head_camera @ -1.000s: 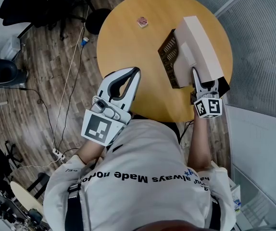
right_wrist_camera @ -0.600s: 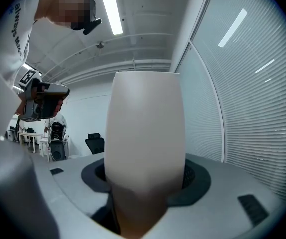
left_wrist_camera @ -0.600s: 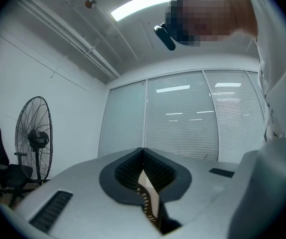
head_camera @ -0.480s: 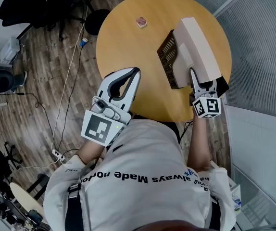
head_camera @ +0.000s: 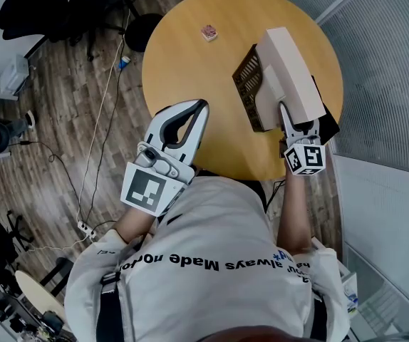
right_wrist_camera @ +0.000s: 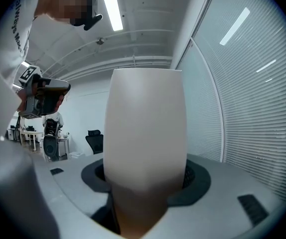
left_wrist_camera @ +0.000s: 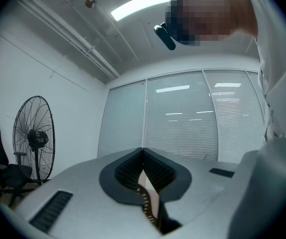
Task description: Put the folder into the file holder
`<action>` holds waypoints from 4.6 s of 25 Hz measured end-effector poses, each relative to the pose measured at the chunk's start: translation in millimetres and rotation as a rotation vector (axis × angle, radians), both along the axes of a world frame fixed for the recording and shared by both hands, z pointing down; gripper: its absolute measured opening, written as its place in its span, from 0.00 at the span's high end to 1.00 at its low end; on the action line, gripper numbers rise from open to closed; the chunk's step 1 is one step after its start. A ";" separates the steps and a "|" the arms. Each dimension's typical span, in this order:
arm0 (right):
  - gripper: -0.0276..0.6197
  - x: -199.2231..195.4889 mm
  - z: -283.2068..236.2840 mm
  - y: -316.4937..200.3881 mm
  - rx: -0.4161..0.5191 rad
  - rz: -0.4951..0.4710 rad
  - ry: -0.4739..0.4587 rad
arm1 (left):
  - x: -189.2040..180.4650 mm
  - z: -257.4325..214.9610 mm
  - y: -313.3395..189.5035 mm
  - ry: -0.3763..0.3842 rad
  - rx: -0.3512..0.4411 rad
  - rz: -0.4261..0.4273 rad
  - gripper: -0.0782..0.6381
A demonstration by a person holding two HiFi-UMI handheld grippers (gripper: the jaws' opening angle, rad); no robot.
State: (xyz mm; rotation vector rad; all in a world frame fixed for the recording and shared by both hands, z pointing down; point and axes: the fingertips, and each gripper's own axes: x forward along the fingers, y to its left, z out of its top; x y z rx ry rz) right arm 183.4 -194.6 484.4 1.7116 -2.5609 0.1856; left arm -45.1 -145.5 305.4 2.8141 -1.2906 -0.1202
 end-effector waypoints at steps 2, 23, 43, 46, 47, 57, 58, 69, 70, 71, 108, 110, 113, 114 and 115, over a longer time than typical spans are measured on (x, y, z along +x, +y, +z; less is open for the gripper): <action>0.52 -0.3 1.0 0.4 -0.004 -0.002 0.004 | 0.0 0.7 0.0 -0.007 0.000 0.000 0.86; 0.52 -3.0 15.0 -0.8 -0.051 -0.004 0.036 | 3.2 2.0 -6.8 0.000 -0.006 -0.002 0.86; 0.52 -3.0 31.1 1.2 -0.101 -0.009 0.066 | 6.9 -0.8 -6.9 -0.003 0.007 0.007 0.86; 0.52 -4.3 31.9 2.3 -0.105 -0.009 0.071 | 6.1 0.8 -5.4 -0.011 -0.004 0.006 0.86; 0.52 -4.6 32.5 2.6 -0.107 -0.009 0.073 | 6.2 1.2 -4.8 -0.011 -0.007 0.005 0.86; 0.52 -5.1 42.5 3.4 -0.130 -0.009 0.082 | 6.3 3.9 -4.3 -0.022 -0.003 0.006 0.86; 0.52 -5.1 43.3 3.6 -0.132 -0.009 0.083 | 6.2 4.0 -4.1 -0.020 -0.004 0.004 0.86; 0.52 -6.2 49.9 5.2 -0.154 -0.007 0.096 | 4.0 5.0 -1.9 -0.012 -0.011 -0.002 0.86; 0.52 -6.8 50.0 5.9 -0.156 -0.006 0.097 | 3.1 4.7 -1.3 -0.014 -0.011 -0.002 0.86; 0.52 -7.5 50.0 6.6 -0.157 -0.005 0.098 | 2.3 4.5 -0.6 -0.017 -0.010 -0.001 0.86; 0.52 -15.0 67.4 8.4 -0.203 -0.009 0.132 | 1.3 4.7 3.7 -0.005 -0.030 -0.016 0.86; 0.52 -14.9 70.0 7.5 -0.208 -0.011 0.133 | 2.9 7.5 2.7 -0.018 -0.030 -0.011 0.86; 0.52 -13.8 73.7 8.7 -0.218 -0.011 0.132 | 5.9 5.4 1.7 -0.001 -0.031 -0.010 0.86; 0.52 -14.1 74.4 9.5 -0.220 -0.011 0.133 | 6.2 4.0 1.9 0.006 -0.032 -0.011 0.86; 0.52 -14.6 75.0 10.3 -0.222 -0.013 0.134 | 6.3 3.6 2.3 0.007 -0.032 -0.010 0.86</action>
